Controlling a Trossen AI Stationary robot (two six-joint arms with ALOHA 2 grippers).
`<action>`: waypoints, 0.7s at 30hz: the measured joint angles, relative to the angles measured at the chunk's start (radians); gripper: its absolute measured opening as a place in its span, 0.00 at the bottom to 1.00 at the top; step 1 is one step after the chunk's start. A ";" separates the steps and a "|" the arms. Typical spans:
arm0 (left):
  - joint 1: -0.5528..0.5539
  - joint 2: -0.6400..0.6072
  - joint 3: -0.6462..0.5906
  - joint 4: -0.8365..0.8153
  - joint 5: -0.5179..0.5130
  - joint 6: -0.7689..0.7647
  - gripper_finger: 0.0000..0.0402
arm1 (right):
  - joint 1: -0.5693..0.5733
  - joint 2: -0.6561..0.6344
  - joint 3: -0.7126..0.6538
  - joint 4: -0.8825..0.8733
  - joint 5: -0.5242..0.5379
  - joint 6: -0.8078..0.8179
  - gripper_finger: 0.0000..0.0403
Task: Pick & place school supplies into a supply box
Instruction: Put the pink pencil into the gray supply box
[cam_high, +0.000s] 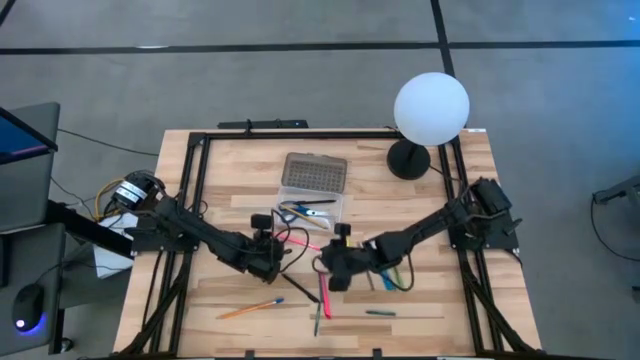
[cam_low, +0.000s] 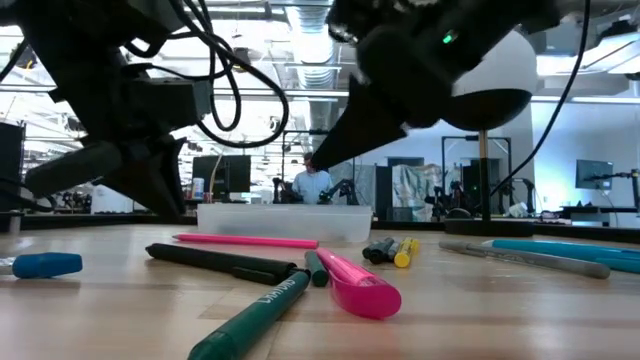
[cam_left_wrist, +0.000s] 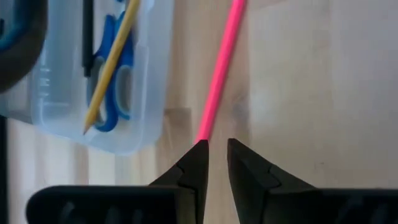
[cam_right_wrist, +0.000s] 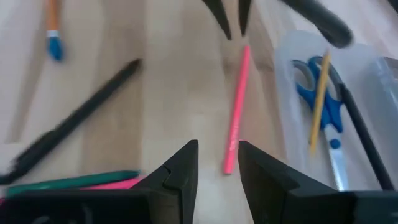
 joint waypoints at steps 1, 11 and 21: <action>0.001 0.000 0.000 -0.004 -0.006 0.000 0.14 | -0.010 0.000 0.000 0.003 -0.002 -0.001 0.27; -0.002 -0.001 0.000 -0.003 -0.010 -0.015 0.14 | -0.075 0.131 0.012 0.103 -0.089 -0.046 0.27; -0.004 -0.001 0.000 0.002 -0.012 -0.017 0.14 | -0.105 0.131 0.010 0.110 -0.060 -0.031 0.27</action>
